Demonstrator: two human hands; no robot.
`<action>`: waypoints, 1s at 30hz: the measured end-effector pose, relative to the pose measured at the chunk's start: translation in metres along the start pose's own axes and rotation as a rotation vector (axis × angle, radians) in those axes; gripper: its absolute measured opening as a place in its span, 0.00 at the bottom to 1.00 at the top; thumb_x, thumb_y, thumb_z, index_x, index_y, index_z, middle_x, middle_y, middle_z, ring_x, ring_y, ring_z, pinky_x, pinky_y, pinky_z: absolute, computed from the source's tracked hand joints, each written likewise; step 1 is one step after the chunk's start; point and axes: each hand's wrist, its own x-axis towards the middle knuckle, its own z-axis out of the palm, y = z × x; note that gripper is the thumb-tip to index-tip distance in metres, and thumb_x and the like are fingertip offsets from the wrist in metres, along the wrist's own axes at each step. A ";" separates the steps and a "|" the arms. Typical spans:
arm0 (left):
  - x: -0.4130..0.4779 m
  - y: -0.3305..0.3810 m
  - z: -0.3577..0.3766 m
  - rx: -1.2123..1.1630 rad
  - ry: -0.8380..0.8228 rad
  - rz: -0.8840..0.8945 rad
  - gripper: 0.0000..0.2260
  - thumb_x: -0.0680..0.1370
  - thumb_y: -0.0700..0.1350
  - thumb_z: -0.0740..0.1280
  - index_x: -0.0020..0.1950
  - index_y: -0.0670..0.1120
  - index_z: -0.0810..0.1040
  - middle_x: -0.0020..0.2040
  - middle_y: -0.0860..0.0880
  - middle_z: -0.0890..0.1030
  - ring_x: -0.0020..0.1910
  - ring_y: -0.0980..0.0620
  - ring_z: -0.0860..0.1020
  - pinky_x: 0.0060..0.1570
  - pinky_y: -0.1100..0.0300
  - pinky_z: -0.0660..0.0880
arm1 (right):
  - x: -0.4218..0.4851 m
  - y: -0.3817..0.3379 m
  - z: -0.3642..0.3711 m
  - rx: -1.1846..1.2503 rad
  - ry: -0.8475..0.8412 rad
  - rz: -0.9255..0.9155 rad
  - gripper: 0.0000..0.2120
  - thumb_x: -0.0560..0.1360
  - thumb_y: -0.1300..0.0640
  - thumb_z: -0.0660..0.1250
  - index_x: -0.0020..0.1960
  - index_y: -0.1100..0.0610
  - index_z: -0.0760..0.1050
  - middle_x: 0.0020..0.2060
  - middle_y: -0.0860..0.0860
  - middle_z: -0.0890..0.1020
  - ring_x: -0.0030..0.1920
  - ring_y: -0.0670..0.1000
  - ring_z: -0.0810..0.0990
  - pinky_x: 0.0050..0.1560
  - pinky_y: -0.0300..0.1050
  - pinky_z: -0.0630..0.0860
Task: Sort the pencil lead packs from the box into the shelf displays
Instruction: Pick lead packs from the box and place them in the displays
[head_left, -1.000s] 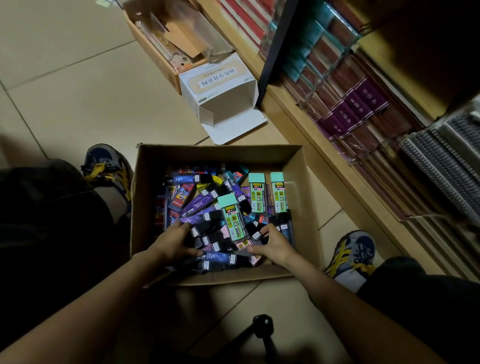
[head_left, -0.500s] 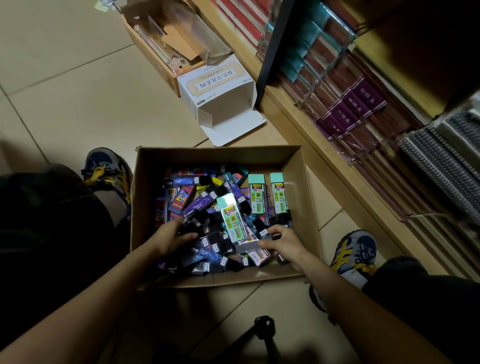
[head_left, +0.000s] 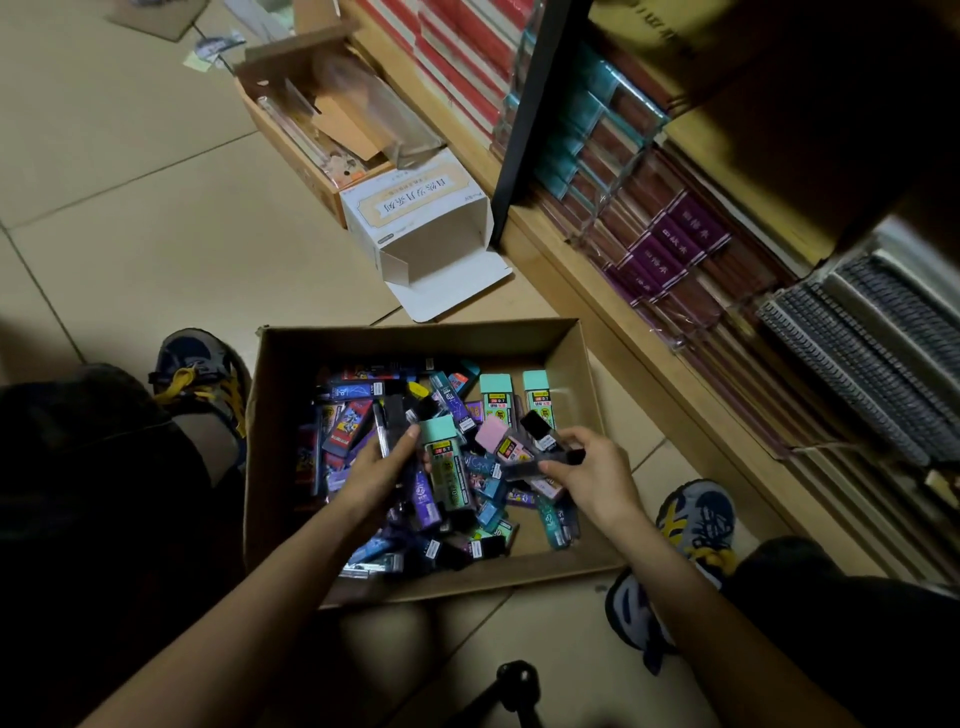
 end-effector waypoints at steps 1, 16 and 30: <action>-0.001 0.002 0.002 -0.068 -0.015 -0.014 0.06 0.80 0.46 0.61 0.48 0.46 0.74 0.37 0.47 0.78 0.33 0.51 0.78 0.29 0.62 0.73 | 0.001 -0.007 -0.005 0.059 0.024 -0.006 0.18 0.69 0.64 0.73 0.58 0.60 0.76 0.48 0.50 0.76 0.48 0.48 0.74 0.33 0.22 0.67; -0.035 0.058 0.047 -0.154 -0.292 0.107 0.14 0.75 0.43 0.67 0.59 0.40 0.74 0.52 0.41 0.82 0.51 0.45 0.82 0.46 0.52 0.80 | -0.043 -0.087 -0.002 0.721 -0.177 0.109 0.08 0.70 0.65 0.72 0.47 0.59 0.78 0.45 0.61 0.83 0.46 0.59 0.83 0.50 0.54 0.80; -0.074 0.140 0.053 -0.091 -0.256 0.265 0.09 0.74 0.47 0.68 0.50 0.43 0.76 0.39 0.45 0.83 0.36 0.49 0.83 0.36 0.56 0.80 | -0.068 -0.122 -0.077 0.774 -0.258 -0.058 0.05 0.75 0.66 0.64 0.50 0.59 0.74 0.45 0.57 0.83 0.42 0.51 0.83 0.46 0.45 0.80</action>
